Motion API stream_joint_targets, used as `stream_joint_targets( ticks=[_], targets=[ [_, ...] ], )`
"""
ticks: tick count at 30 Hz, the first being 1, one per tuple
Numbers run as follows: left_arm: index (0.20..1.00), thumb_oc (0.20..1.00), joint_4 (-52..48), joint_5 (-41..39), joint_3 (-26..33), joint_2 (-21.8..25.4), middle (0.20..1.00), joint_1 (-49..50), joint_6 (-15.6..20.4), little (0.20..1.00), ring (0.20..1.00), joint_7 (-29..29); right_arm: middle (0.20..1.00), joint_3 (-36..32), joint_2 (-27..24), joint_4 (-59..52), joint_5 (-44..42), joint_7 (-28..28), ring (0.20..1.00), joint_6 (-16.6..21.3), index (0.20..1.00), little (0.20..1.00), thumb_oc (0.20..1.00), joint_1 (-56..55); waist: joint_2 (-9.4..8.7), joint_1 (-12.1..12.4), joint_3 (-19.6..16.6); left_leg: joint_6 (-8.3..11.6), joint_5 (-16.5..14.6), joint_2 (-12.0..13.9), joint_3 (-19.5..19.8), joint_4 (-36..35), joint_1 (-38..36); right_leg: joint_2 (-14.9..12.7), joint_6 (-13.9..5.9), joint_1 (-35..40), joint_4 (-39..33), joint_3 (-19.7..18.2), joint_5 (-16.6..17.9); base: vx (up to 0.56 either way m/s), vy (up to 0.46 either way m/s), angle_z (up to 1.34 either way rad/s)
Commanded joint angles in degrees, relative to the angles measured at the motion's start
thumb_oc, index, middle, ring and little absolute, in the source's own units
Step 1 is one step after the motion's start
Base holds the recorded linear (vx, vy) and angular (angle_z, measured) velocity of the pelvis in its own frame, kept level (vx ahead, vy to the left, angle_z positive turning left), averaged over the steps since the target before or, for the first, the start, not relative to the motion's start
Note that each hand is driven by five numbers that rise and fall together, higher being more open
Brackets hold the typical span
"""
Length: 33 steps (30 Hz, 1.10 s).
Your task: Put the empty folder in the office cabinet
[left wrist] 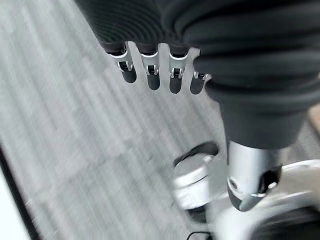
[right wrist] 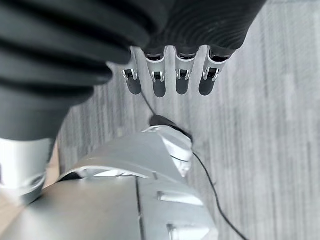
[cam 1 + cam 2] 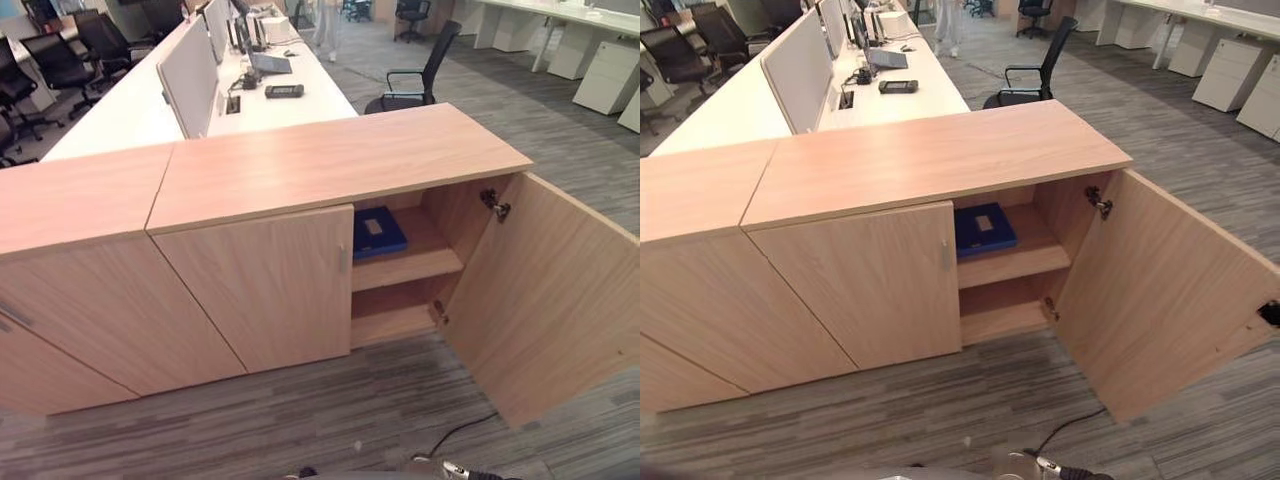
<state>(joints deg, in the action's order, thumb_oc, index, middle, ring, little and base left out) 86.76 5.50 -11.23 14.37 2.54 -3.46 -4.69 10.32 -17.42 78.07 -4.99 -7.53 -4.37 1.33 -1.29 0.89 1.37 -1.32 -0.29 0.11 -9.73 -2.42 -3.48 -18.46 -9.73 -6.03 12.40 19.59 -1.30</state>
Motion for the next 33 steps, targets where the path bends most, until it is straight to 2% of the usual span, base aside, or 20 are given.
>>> stream_joint_targets(
  ticks=[1, 4, 8, 11, 13, 14, 15, 16, 19, 22, 23, 24, 26, 33],
  targets=[
    [1.000, 1.000, 2.21, 2.25, 2.83, 0.72, 1.000, -3.03, -0.33, 1.000, 1.000, 0.11, 1.000, 1.63, 2.27, -1.79, -0.98, 0.05, 1.000, 0.52, 1.000, 1.000, 1.000, -0.07, -1.48, -1.13, -0.76, -2.00, -7.33, -4.95, 0.62, 2.84, 0.24, -2.55, -0.67, -0.28, -7.62, -0.94, 10.31, 0.08, -0.205, -0.54],
    [1.000, 1.000, 0.79, 1.60, 2.59, 0.79, 1.000, -3.79, 0.32, 1.000, 1.000, 1.00, 1.000, 0.68, 2.52, -1.74, -3.08, 0.71, 1.000, 0.75, 1.000, 1.000, 1.000, -1.78, -2.08, -2.37, -1.16, -1.94, -7.47, -3.84, -0.43, 2.27, -0.76, -0.54, -0.86, -1.72, -8.28, -3.58, 11.22, 0.06, -0.197, -0.69],
    [1.000, 1.000, -1.77, 1.43, -0.40, 0.21, 1.000, -5.97, 1.60, 1.000, 1.000, 3.47, 1.000, -3.08, 0.78, -3.01, -9.29, 4.12, 1.000, 2.93, 1.000, 1.000, 1.000, -1.84, -2.29, -4.91, -2.04, -0.69, -7.47, -1.15, -1.70, 1.85, -1.79, 3.33, -0.18, -1.04, -9.76, -5.35, 9.62, 0.06, -0.248, -0.39],
    [1.000, 1.000, -2.41, 1.44, -1.38, -0.44, 1.000, -6.51, 1.95, 1.000, 1.000, 3.76, 1.000, -4.47, -0.46, -3.15, -10.87, 5.13, 1.000, 3.57, 1.000, 1.000, 1.000, -1.37, -2.27, -5.70, -2.67, -0.35, -7.25, -0.39, -2.36, 1.58, -1.93, 4.49, 0.03, -1.21, -10.37, -6.22, 9.35, 0.03, -0.102, -0.42],
    [1.000, 1.000, -3.23, 1.18, -2.45, -1.20, 1.000, -7.06, 2.56, 1.000, 1.000, 4.27, 1.000, -6.67, -3.48, -4.99, -13.04, 6.80, 1.000, 4.69, 1.000, 1.000, 1.000, -0.24, -2.23, -6.64, -3.24, 0.14, -7.11, 0.65, -3.44, 1.21, -2.56, 6.11, 0.27, -1.02, -11.23, -7.26, 9.01, 0.03, -0.105, -0.38],
    [1.000, 1.000, -3.41, 1.09, -1.84, -0.93, 1.000, -7.09, 2.91, 1.000, 1.000, 4.61, 1.000, -9.05, -7.16, -5.78, -13.47, 5.77, 1.000, 5.10, 1.000, 1.000, 1.000, -1.74, -2.38, -7.11, -3.29, 0.34, -7.10, 0.97, -3.90, 1.14, -2.75, 6.59, 0.21, -1.03, -11.48, -7.57, 9.01, 0.03, -0.072, -0.15],
    [1.000, 1.000, -3.07, 1.73, -2.71, -1.61, 1.000, -8.05, 3.31, 1.000, 1.000, 5.13, 1.000, -9.78, -8.04, -3.77, -12.43, 8.69, 1.000, 6.51, 1.000, 1.000, 1.000, 0.12, -2.24, -6.99, -3.40, 0.42, -7.22, 1.24, -4.29, 0.81, -3.23, 6.98, 0.15, -0.76, -11.97, -7.54, 8.84, 0.03, -0.054, -0.12],
    [1.000, 1.000, -3.03, 2.22, -3.85, -2.23, 1.000, -7.95, 3.10, 1.000, 1.000, 5.06, 1.000, -9.91, -6.98, -1.53, -12.61, 9.58, 1.000, 6.33, 1.000, 1.000, 1.000, 1.98, -2.05, -6.70, -3.68, 0.50, -7.22, 1.37, -4.33, 0.68, -3.37, 7.18, 0.14, -0.54, -12.34, -7.28, 8.76, 0.06, -0.031, -0.07],
    [1.000, 1.000, -2.76, 2.53, -5.43, -3.08, 1.000, -7.68, 2.77, 1.000, 1.000, 5.14, 1.000, -10.41, -8.69, 0.46, -13.00, 10.01, 1.000, 6.02, 1.000, 1.000, 1.000, 4.53, -1.77, -6.12, -4.32, 0.72, -7.26, 1.75, -4.57, 0.22, -4.21, 7.94, 0.21, 0.71, -13.85, -6.44, 8.62, 0.06, -0.022, -0.13],
    [1.000, 1.000, -2.44, 2.33, -4.54, -2.84, 1.000, -6.89, 2.64, 1.000, 1.000, 5.04, 1.000, -9.74, -10.65, -3.26, -11.76, 10.40, 1.000, 5.94, 1.000, 1.000, 1.000, 5.10, -1.88, -6.20, -4.46, 0.92, -7.07, 1.95, -5.16, -0.13, -4.73, 8.58, 0.27, 1.32, -14.79, -6.77, 8.88, 0.01, -0.011, -0.03],
    [1.000, 1.000, -1.82, 2.49, -2.66, -2.46, 1.000, -5.74, 2.49, 1.000, 1.000, 4.52, 1.000, -9.01, -13.76, -15.93, -8.97, 12.33, 1.000, 6.21, 1.000, 1.000, 1.000, 5.63, -1.85, -6.67, -4.32, 1.03, -7.15, 2.07, -5.77, -0.25, -5.28, 9.21, 0.40, 1.60, -15.31, -7.45, 9.19, -0.01, -0.004, -0.12],
    [1.000, 1.000, -1.82, 2.49, -2.66, -2.42, 1.000, -5.75, 2.49, 1.000, 1.000, 4.53, 1.000, -9.03, -13.72, -15.99, -8.95, 12.35, 1.000, 6.16, 1.000, 1.000, 1.000, 5.61, -1.99, -6.65, -4.45, 1.03, -6.97, 1.96, -5.81, -0.26, -5.07, 9.11, 0.44, 1.37, -15.31, -7.52, 9.29, -0.01, -0.007, -0.26],
    [1.000, 1.000, -1.46, 2.58, -1.54, -2.40, 1.000, -5.19, 2.34, 1.000, 1.000, 4.39, 1.000, -8.68, -14.91, -22.98, -6.82, 13.20, 1.000, 6.39, 1.000, 1.000, 1.000, 5.37, -1.90, -6.79, -4.31, 1.03, -7.15, 2.04, -6.00, -0.37, -5.41, 9.31, 0.46, 1.63, -15.43, -7.76, 9.41, 0.00, 0.002, -0.34],
    [1.000, 1.000, -2.93, 2.13, -1.97, -2.13, 1.000, -4.76, 2.50, 1.000, 1.000, 3.93, 1.000, -9.61, -19.66, -30.62, -4.33, 14.56, 1.000, 7.50, 1.000, 1.000, 1.000, 7.67, -2.14, -6.22, -4.03, 0.93, -6.92, 1.55, -4.94, -0.09, -4.58, 9.36, 0.84, 1.71, -15.36, -8.47, 9.45, -0.01, 0.004, 0.03]
  ],
)
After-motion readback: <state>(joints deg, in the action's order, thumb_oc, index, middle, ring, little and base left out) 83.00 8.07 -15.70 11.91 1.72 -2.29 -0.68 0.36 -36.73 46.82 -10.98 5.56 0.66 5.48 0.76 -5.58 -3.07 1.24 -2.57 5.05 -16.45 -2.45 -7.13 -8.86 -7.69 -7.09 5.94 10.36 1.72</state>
